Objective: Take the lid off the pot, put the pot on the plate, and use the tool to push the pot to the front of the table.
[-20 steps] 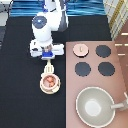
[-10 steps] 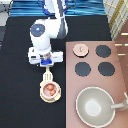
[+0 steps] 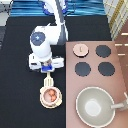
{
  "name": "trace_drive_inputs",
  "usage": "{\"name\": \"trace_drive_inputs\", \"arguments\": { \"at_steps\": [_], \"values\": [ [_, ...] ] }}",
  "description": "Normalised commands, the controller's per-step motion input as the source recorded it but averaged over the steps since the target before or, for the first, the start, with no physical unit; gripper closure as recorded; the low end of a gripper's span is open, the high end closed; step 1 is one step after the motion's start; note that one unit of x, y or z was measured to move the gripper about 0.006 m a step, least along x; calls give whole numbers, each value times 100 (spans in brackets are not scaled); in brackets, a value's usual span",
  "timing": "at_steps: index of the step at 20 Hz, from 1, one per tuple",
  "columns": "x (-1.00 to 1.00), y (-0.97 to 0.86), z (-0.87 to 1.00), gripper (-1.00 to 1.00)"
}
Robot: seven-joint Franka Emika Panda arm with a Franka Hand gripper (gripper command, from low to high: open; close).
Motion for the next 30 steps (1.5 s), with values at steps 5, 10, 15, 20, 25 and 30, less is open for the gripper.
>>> {"name": "trace_drive_inputs", "arguments": {
  "at_steps": [5, 10, 15, 20, 25, 30],
  "values": [
    [6, 69, 20, 100],
    [98, 5, 33, 100],
    [100, 0, 34, 100],
    [99, -7, 26, 100],
    [97, -22, 4, 100],
    [84, -42, 5, 100]
  ]
}}
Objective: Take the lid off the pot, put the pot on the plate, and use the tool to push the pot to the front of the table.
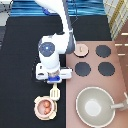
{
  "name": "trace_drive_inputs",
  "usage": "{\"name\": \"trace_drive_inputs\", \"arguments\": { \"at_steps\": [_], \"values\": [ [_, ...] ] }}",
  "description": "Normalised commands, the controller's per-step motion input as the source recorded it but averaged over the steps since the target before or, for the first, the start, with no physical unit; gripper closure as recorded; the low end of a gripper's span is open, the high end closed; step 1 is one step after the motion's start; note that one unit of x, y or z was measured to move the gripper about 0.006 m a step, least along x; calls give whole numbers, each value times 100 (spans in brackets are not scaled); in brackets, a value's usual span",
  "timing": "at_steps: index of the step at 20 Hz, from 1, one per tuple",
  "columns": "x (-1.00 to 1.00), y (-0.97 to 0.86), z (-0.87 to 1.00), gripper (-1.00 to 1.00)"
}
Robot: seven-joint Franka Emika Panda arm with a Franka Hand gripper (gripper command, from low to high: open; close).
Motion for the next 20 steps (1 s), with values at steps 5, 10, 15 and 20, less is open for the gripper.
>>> {"name": "trace_drive_inputs", "arguments": {
  "at_steps": [5, 10, 15, 20],
  "values": [
    [11, -37, 85, 100],
    [3, -40, 86, 100],
    [3, -55, 62, 100],
    [-54, -28, 14, 100]
  ]
}}
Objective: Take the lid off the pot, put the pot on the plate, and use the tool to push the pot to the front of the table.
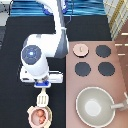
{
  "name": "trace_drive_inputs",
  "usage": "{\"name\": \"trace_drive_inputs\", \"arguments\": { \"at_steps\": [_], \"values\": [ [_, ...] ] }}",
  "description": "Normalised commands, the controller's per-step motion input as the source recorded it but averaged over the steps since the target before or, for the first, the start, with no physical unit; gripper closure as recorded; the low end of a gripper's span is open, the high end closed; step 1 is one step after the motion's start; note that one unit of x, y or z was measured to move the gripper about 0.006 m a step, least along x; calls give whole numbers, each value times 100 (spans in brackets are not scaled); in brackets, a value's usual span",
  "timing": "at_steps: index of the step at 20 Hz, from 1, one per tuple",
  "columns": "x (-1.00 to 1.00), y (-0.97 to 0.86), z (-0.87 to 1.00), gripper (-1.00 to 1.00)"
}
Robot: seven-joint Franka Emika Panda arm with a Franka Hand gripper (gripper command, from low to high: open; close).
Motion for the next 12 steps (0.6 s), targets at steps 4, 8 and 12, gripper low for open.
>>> {"name": "trace_drive_inputs", "arguments": {
  "at_steps": [4, 8, 12],
  "values": [
    [-100, -4, -3, 100],
    [-100, 6, -12, 100],
    [-100, 6, -19, 100]
  ]
}}
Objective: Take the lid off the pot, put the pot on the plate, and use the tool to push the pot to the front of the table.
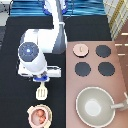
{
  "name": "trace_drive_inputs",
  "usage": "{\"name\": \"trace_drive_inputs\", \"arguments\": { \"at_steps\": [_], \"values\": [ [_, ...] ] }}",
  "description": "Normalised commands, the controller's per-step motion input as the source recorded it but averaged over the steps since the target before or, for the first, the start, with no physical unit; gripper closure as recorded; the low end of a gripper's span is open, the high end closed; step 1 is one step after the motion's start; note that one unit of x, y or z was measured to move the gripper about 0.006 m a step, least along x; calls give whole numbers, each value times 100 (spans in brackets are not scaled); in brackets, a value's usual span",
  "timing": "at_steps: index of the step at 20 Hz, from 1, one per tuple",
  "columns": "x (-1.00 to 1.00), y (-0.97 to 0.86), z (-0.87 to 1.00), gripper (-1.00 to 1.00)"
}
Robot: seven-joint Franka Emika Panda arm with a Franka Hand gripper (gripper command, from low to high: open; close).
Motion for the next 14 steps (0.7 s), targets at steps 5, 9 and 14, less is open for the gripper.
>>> {"name": "trace_drive_inputs", "arguments": {
  "at_steps": [5, 9, 14],
  "values": [
    [-100, 3, -26, 100],
    [-100, 0, -56, 100],
    [-100, 0, -73, 100]
  ]
}}
